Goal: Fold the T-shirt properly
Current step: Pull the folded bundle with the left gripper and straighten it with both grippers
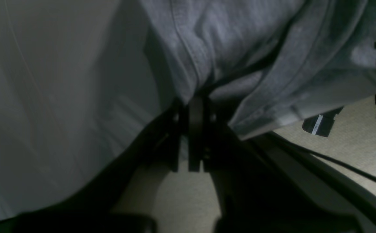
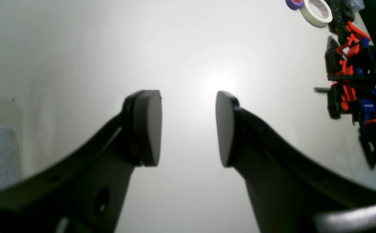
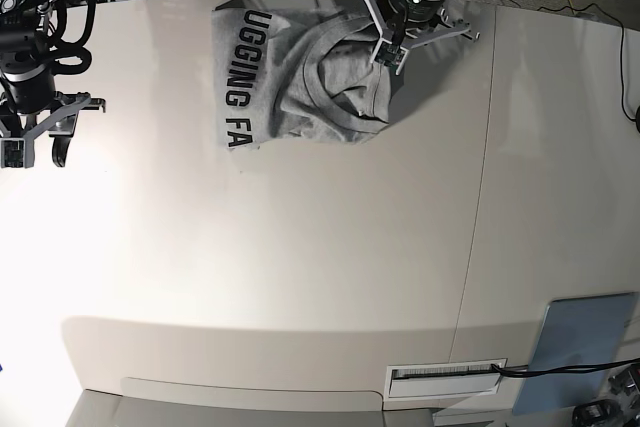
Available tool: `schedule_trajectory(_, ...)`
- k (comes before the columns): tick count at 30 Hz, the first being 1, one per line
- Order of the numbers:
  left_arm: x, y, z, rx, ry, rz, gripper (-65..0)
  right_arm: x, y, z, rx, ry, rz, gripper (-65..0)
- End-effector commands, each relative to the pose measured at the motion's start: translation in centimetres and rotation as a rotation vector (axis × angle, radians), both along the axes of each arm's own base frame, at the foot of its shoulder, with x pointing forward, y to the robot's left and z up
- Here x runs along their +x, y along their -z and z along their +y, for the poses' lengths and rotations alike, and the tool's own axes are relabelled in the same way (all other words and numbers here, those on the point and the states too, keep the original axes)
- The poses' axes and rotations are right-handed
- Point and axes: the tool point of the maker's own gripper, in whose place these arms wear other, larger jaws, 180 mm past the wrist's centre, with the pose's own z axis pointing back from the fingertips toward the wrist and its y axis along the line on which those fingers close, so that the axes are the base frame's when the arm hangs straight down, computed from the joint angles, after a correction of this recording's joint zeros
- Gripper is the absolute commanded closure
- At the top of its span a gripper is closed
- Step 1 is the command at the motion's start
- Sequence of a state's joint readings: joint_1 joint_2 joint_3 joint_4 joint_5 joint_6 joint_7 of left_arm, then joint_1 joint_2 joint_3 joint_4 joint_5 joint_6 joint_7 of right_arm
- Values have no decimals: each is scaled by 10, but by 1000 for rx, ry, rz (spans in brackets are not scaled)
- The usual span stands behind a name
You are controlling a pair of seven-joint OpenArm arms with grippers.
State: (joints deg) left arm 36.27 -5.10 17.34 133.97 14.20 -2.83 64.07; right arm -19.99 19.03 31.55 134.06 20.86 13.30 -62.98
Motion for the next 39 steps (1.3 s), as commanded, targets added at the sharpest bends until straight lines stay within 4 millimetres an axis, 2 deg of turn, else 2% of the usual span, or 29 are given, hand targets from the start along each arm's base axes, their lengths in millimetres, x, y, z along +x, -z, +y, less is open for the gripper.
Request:
schedule_trajectory(1, 4, -7, 0, -2, -5, -35, 0, 3, -12, -1, -29, -8, -39, -270)
schedule_trajectory(6, 16, -12, 20, 79, -80, -95, 0, 3, -12, -1, -29, -8, -38, -270)
schedule_trajectory(9, 8, -8, 4, 25, -2, -50, 0, 3, -12, -1, -29, -8, -38, -270)
schedule_trajectory(10, 8, -9, 4, 37, 16, -58, 0, 3, -12, -1, -29, -8, -38, -270)
schedule_trajectory(12, 14, -12, 16, 97, -10, -96, 0, 3, -12, -1, -29, -8, -38, -270)
schedule_trajectory(15, 19, -14, 21, 102, -27, -128, 0, 3, -12, -1, -29, -8, -37, -270)
schedule_trajectory(18, 23, -10, 33, 138, -46, -143, 0, 3, -12, -1, -29, -8, -36, -270)
schedule_trajectory(19, 23, -8, 40, 149, -71, -140, -23, 3, -12, -1, -30, -8, -35, -270)
schedule_trajectory(20, 24, -6, 47, 162, -93, -138, -73, 2, -11, -1, -30, -8, -33, -270)
schedule_trajectory(23, 27, -6, 69, 203, -146, -141, -263, 1, -10, -1, -30, -8, -26, -270)
schedule_trajectory(24, 28, -7, 77, 217, -163, -148, -308, 1, -9, -1, -29, -8, -25, -270)
schedule_trajectory(25, 29, -7, 83, 229, -168, -149, -325, 1, -9, -1, -29, -8, -25, -270)
schedule_trajectory(28, 35, -10, 93, 192, -205, -179, -324, 1, -10, -1, -30, -10, -30, -270)
schedule_trajectory(32, 40, -12, 74, -2, -192, -187, -315, 3, -12, 2, -20, -21, -46, -270)
schedule_trajectory(33, 38, -10, 66, -50, -169, -166, -292, 4, -12, 5, 0, -34, -49, -270)
schedule_trajectory(35, 28, -6, 48, -127, -107, -102, -200, 7, -11, 16, 39, -80, -57, -269)
schedule_trajectory(37, 17, -3, 30, -189, -24, -38, -89, 9, -12, 24, 43, -124, -63, -227)
schedule_trajectory(39, 7, -2, 18, -226, 43, 6, -42, 10, 2, 21, 70, -117, -33, -181)
